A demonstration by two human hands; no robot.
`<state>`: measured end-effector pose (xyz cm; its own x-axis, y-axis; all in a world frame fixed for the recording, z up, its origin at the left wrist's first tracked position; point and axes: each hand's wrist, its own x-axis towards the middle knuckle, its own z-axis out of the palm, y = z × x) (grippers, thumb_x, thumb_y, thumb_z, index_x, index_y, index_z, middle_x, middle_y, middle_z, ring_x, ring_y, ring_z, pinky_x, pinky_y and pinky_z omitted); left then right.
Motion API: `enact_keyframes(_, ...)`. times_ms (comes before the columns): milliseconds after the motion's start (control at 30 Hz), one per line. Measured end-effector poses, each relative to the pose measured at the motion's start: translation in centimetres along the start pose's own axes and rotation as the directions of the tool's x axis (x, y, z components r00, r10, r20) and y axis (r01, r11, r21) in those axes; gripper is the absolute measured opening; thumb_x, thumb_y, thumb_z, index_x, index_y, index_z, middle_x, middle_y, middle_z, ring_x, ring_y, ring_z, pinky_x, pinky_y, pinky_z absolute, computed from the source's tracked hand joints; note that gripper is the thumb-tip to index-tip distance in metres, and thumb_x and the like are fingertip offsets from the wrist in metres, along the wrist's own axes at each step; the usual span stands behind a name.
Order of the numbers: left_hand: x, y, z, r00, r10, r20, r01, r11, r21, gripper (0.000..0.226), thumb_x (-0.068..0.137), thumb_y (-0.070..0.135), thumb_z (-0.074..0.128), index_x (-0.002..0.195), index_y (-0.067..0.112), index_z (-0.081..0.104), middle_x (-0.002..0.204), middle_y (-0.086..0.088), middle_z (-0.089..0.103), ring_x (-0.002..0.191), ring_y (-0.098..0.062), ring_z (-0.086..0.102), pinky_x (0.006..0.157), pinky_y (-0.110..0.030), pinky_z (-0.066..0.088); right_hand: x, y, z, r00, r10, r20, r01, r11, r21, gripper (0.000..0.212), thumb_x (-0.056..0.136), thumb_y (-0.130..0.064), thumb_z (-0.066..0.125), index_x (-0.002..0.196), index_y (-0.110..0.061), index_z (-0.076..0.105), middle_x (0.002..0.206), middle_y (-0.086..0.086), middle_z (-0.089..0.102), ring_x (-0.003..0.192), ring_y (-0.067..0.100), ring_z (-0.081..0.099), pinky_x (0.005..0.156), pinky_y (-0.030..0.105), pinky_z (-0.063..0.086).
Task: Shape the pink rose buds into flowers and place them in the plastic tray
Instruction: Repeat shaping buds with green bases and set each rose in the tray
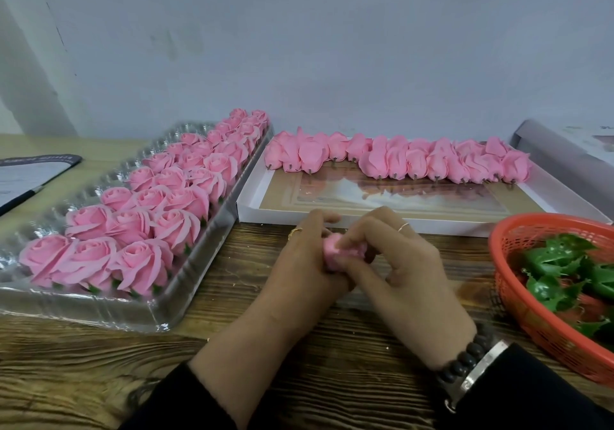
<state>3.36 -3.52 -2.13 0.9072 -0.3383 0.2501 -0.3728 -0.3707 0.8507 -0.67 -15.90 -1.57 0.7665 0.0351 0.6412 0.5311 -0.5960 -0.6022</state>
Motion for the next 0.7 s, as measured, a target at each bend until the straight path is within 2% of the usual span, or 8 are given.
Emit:
enact_keyframes(67, -0.2, 0.3, 0.1, 1.0, 0.019, 0.024, -0.02, 0.999, 0.027, 0.043, 0.072, 0.008, 0.071, 0.106, 0.022, 0.05, 0.1, -0.001, 0.063, 0.093, -0.014, 0.06, 0.078, -0.023, 0.049, 0.1, -0.3, -0.1, 0.998, -0.012, 0.069, 0.01, 0.999, 0.036, 0.009, 0.076, -0.013, 0.066, 0.077, -0.02, 0.062, 0.083, -0.016, 0.052, 0.078, -0.006, 0.051, 0.071, 0.008, 0.041)
enact_keyframes(133, -0.2, 0.6, 0.1, 0.999, 0.038, 0.025, -0.038, 0.999, 0.012, 0.039, 0.073, 0.006, 0.071, 0.101, 0.023, 0.051, 0.097, 0.001, 0.063, 0.089, -0.011, 0.06, 0.071, -0.015, 0.047, 0.3, -0.4, -0.5, 0.993, -0.016, 0.12, 0.011, 0.999, 0.047, 0.008, 0.076, -0.012, 0.066, 0.077, -0.019, 0.063, 0.083, -0.015, 0.053, 0.08, -0.003, 0.053, 0.072, 0.012, 0.043)
enact_keyframes(233, -0.3, 0.9, 0.2, 0.995, 0.094, 0.015, -0.094, 0.995, 0.024, 0.039, 0.073, 0.0, 0.068, 0.106, 0.017, 0.057, 0.1, -0.001, 0.062, 0.094, -0.011, 0.058, 0.076, -0.014, 0.045, 0.4, -0.5, -0.7, 0.982, -0.049, 0.183, 0.049, 0.999, 0.008, 0.008, 0.077, -0.009, 0.064, 0.076, -0.016, 0.061, 0.081, -0.018, 0.051, 0.08, -0.002, 0.051, 0.073, 0.012, 0.042)
enact_keyframes(333, -0.3, 1.1, -0.2, 0.985, 0.168, 0.034, -0.17, 0.978, 0.121, 0.025, 0.074, -0.004, 0.064, 0.09, 0.015, 0.064, 0.09, 0.002, 0.063, 0.091, -0.012, 0.056, 0.075, -0.016, 0.044, 0.3, -0.7, -0.6, 0.974, -0.079, 0.214, 0.083, 0.996, -0.013, 0.005, 0.08, -0.009, 0.06, 0.079, -0.015, 0.061, 0.081, -0.018, 0.049, 0.078, -0.002, 0.049, 0.072, 0.013, 0.042)
enact_keyframes(433, -0.5, 1.3, -0.4, 0.994, 0.085, 0.064, -0.073, 0.982, -0.174, 0.018, 0.078, -0.002, 0.064, 0.074, 0.015, 0.067, 0.074, -0.001, 0.07, 0.074, -0.009, 0.065, 0.065, -0.022, 0.05, 0.1, -0.9, -0.4, 0.99, -0.097, 0.099, 0.095, 0.995, 0.023, 0.011, 0.087, -0.023, 0.056, 0.097, -0.022, 0.061, 0.092, -0.012, 0.056, 0.084, 0.004, 0.055, 0.074, 0.019, 0.046)
enact_keyframes(500, -0.4, 1.4, -0.4, 0.999, -0.029, 0.016, 0.033, 0.885, -0.465, 0.007, 0.078, 0.009, 0.067, 0.072, 0.005, 0.069, 0.077, -0.017, 0.07, 0.075, -0.022, 0.066, 0.071, -0.038, 0.054, 0.0, -0.9, -0.1, 0.995, -0.06, -0.08, 0.066, 0.995, 0.069, 0.021, 0.088, -0.027, 0.051, 0.109, -0.026, 0.053, 0.098, -0.011, 0.056, 0.086, 0.001, 0.056, 0.075, 0.011, 0.045)
enact_keyframes(567, -0.1, 1.1, -0.2, 0.987, -0.162, -0.013, 0.108, 0.715, -0.691, 0.01, 0.069, 0.017, 0.069, 0.062, 0.01, 0.07, 0.075, -0.013, 0.07, 0.08, -0.024, 0.066, 0.076, -0.038, 0.052, -0.1, -0.6, 0.2, 0.984, 0.033, -0.176, -0.013, 0.994, 0.113, 0.02, 0.085, -0.023, 0.055, 0.104, -0.027, 0.05, 0.093, -0.009, 0.058, 0.087, 0.001, 0.057, 0.076, 0.008, 0.043)
enact_keyframes(700, 0.5, 1.2, -0.1, 0.949, -0.314, 0.016, 0.149, 0.403, -0.903, 0.015, 0.068, 0.022, 0.063, 0.059, 0.01, 0.063, 0.086, -0.01, 0.069, 0.091, -0.023, 0.063, 0.094, -0.042, 0.048, -0.4, -0.2, 1.4, 0.99, 0.14, -0.02, -0.137, 0.983, 0.124, 0.041, 0.071, -0.016, 0.068, 0.096, -0.037, 0.044, 0.097, -0.018, 0.057, 0.093, -0.003, 0.056, 0.079, 0.004, 0.039)
